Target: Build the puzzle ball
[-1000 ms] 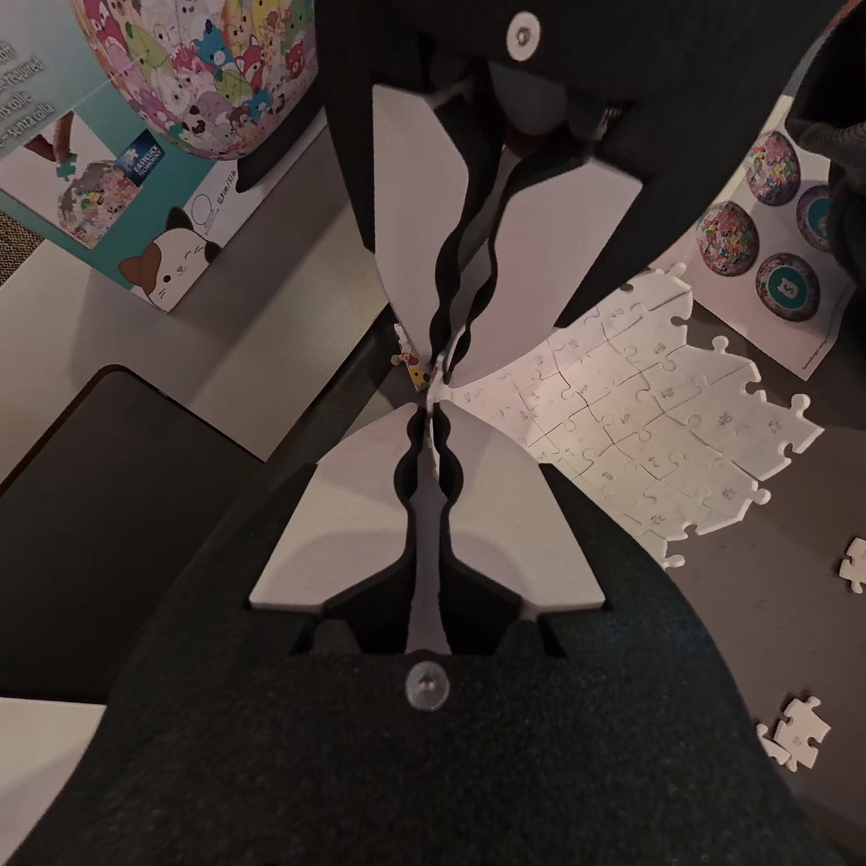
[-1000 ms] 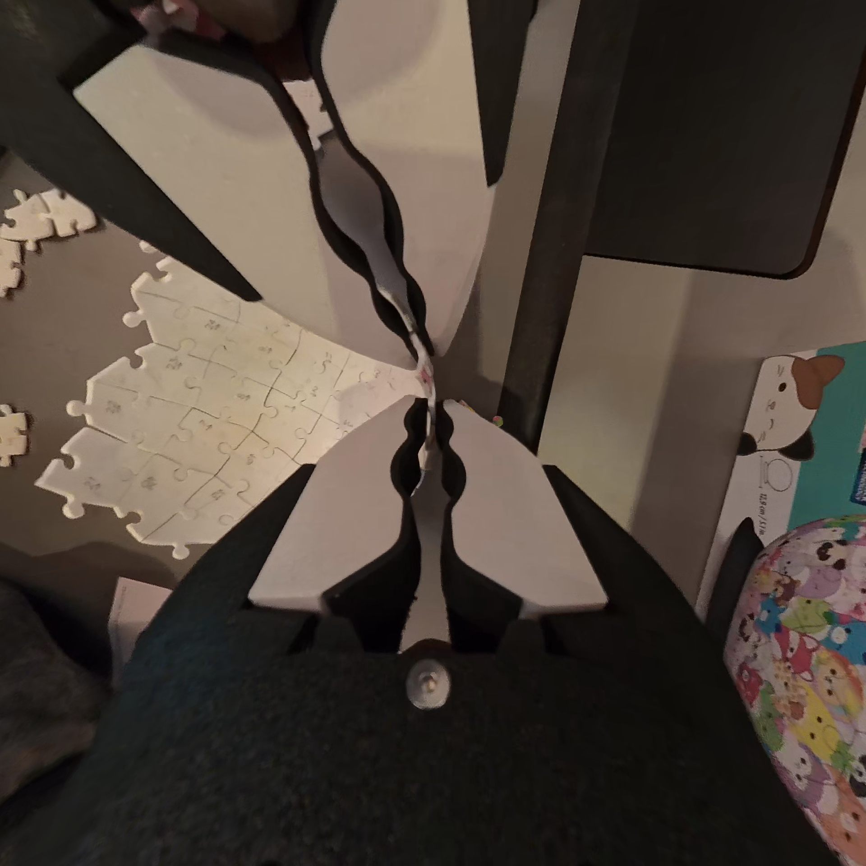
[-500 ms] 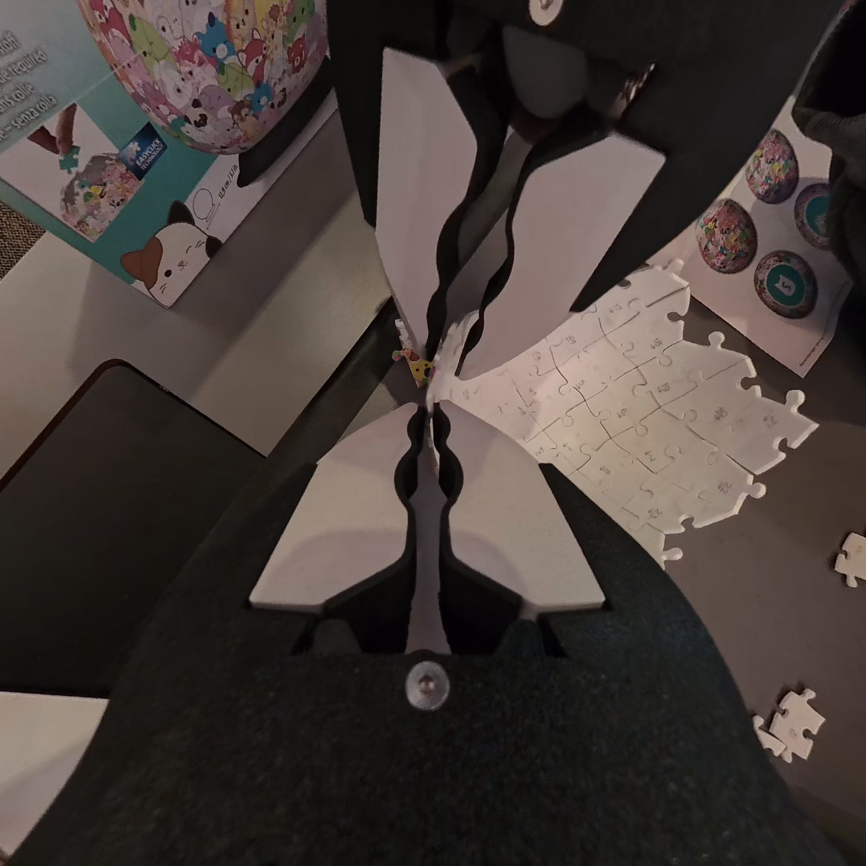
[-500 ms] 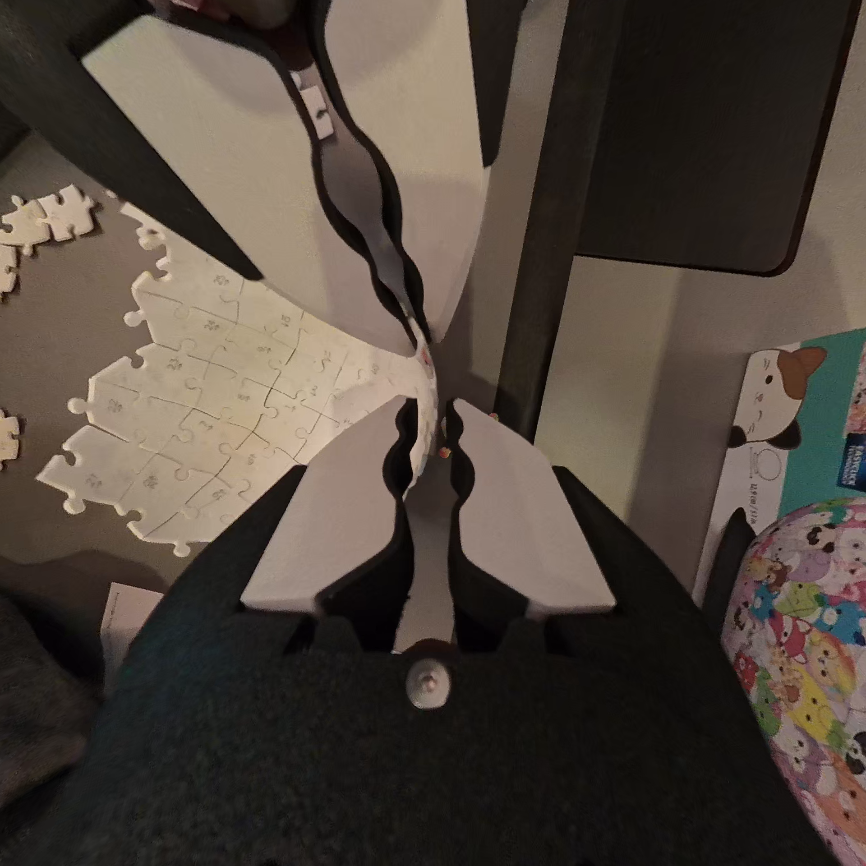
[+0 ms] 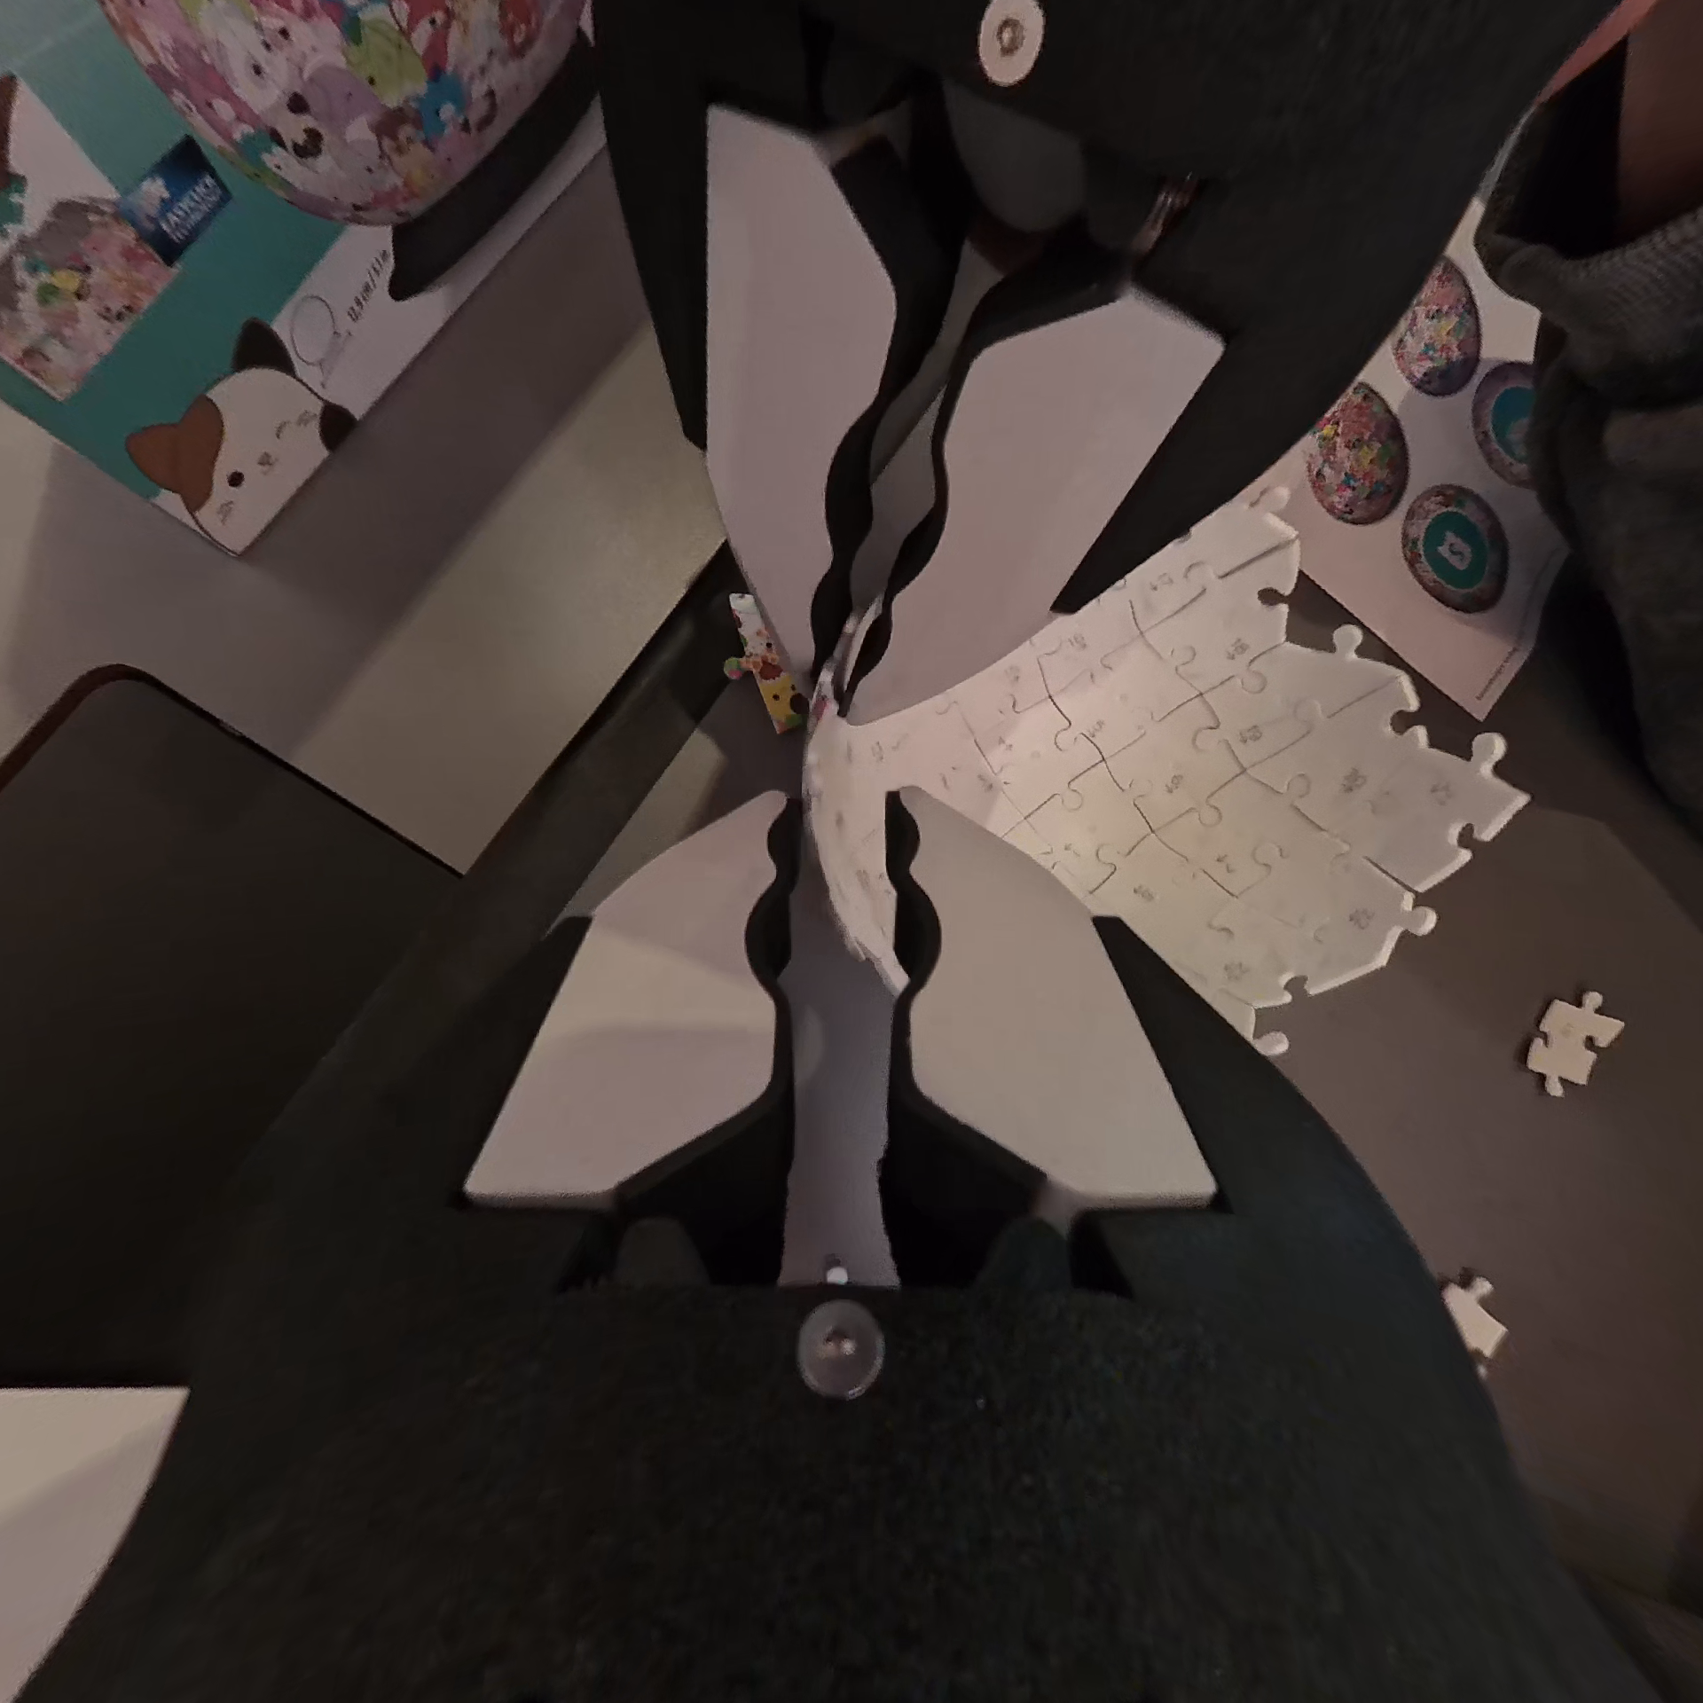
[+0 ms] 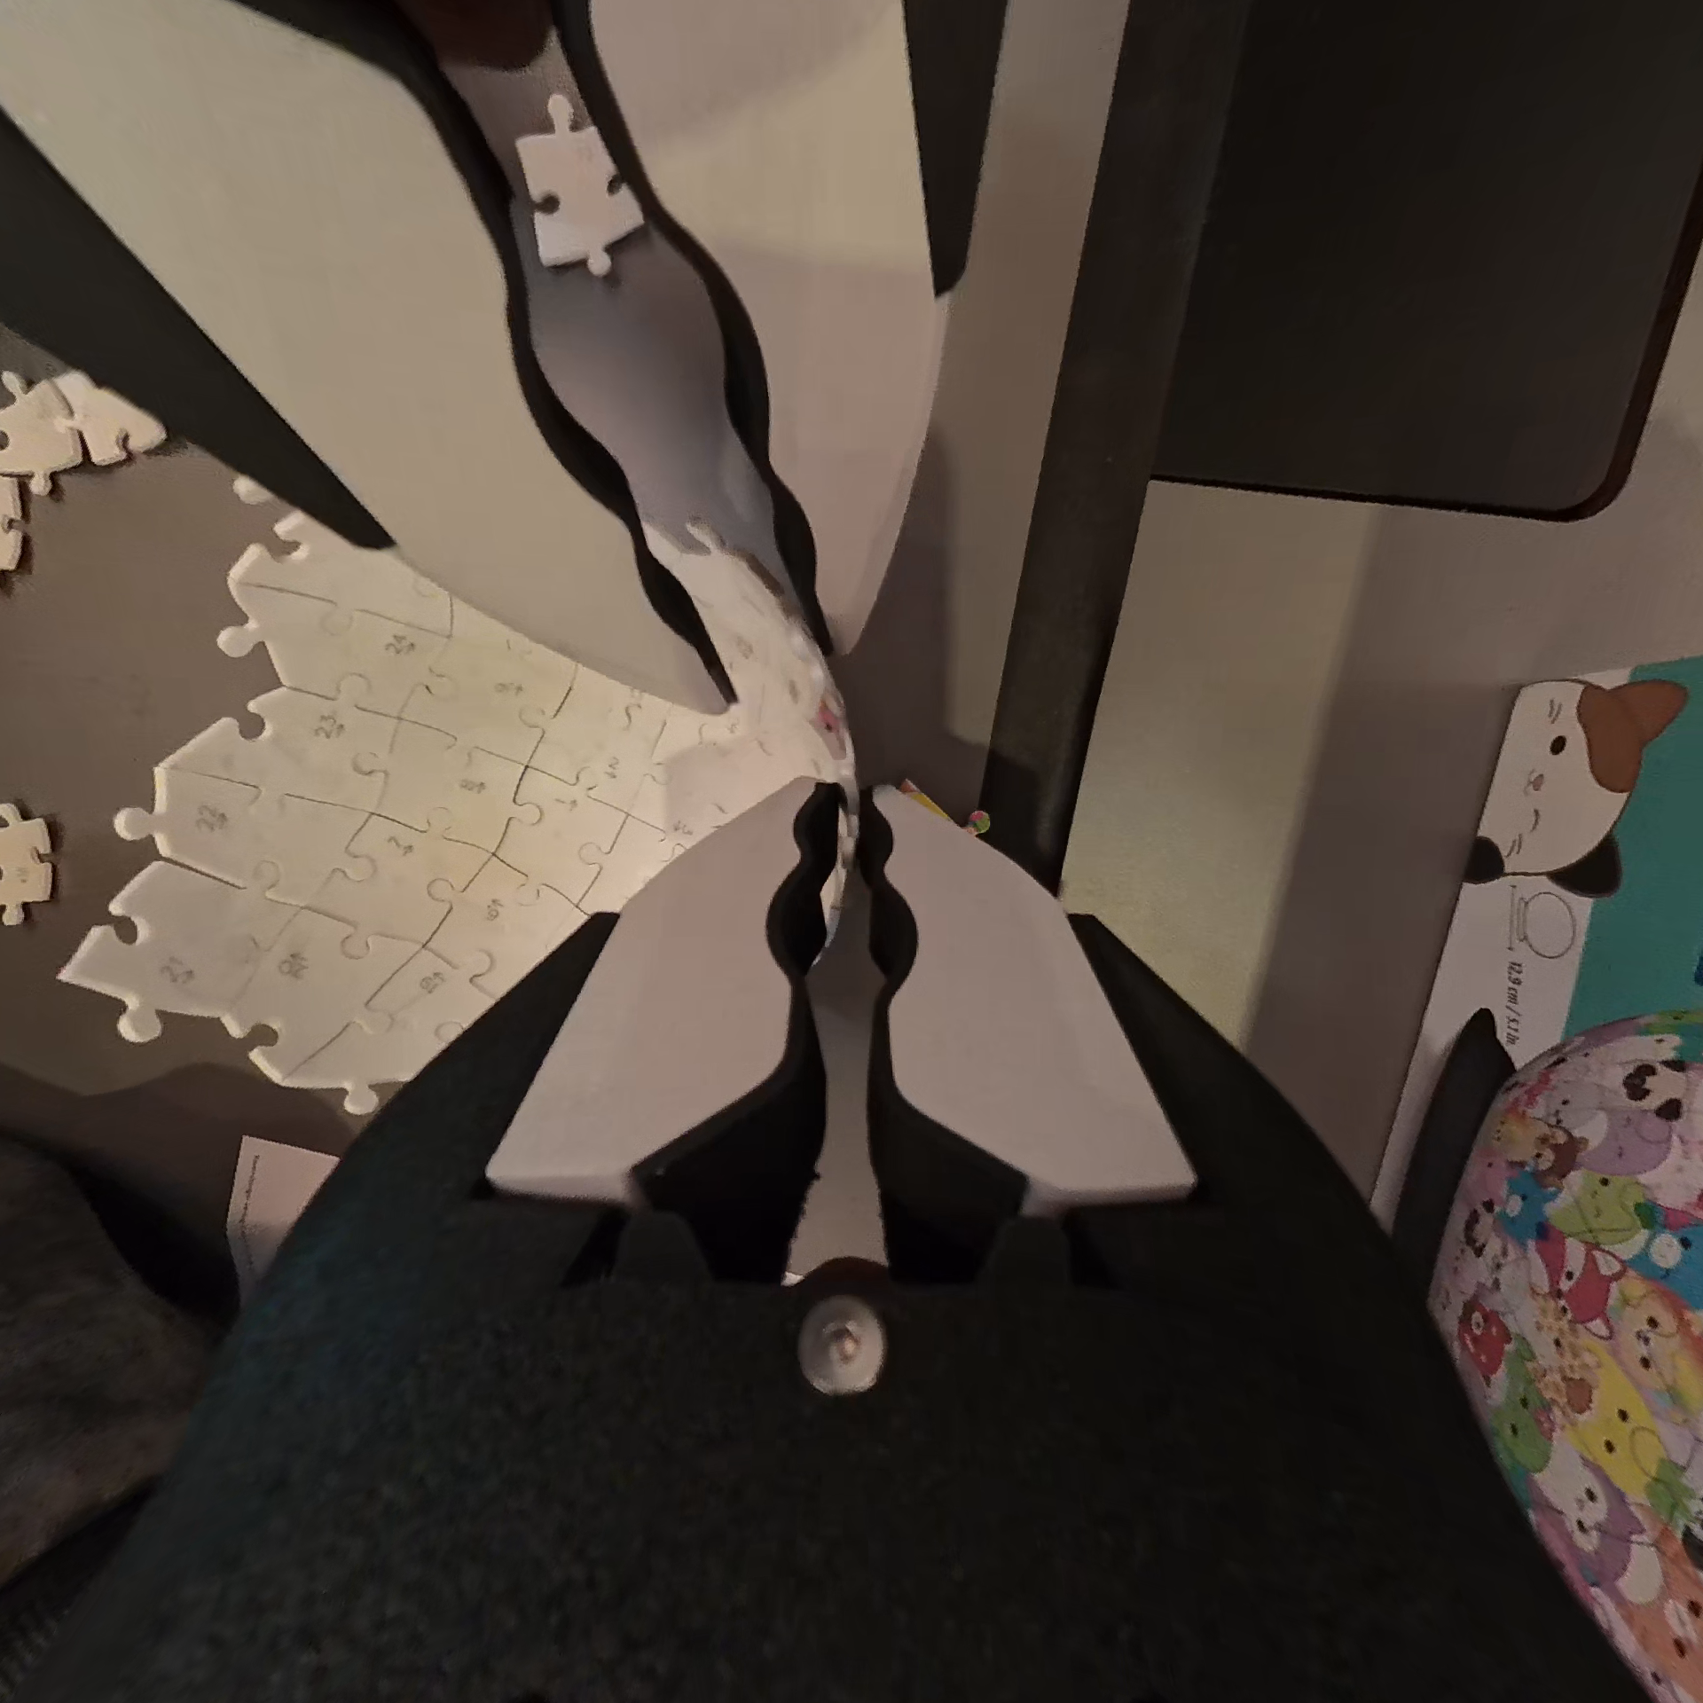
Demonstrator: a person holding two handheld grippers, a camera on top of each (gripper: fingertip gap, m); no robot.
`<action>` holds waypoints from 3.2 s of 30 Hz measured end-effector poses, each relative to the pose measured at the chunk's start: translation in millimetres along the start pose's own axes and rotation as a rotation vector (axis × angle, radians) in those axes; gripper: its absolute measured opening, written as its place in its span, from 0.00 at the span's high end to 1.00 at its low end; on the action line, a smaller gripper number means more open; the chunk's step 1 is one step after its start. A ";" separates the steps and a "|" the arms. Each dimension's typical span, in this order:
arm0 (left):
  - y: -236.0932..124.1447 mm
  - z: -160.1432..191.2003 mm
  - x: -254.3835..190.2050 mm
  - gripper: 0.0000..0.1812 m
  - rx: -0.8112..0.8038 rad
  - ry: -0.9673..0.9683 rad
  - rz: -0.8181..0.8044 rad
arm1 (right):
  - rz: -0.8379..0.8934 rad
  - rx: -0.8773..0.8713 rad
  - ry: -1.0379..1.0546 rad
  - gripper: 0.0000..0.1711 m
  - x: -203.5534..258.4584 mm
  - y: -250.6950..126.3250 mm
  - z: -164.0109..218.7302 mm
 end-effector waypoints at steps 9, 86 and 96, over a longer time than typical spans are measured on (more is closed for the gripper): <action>-0.9 0.2 2.1 0.93 -0.001 -0.022 -0.006 | 0.012 0.020 0.009 0.97 -0.2 0.6 -0.6; -130.0 31.2 -69.9 0.84 -0.364 -0.094 -0.065 | 0.206 -0.059 -0.030 1.00 -14.6 14.7 54.6; -80.7 84.4 -74.8 0.81 -0.363 -0.173 0.033 | 0.440 -0.128 0.507 0.75 46.5 -38.2 102.8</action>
Point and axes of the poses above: each gripper's, where its closed fingertips meet, y out along the fingers, z out of its underside, x = y × z across the jaws, the point moved 5 cm from there along -y, back along the fingers, and after that the axes turned 2 degrees about z, right-handed, at the moved point
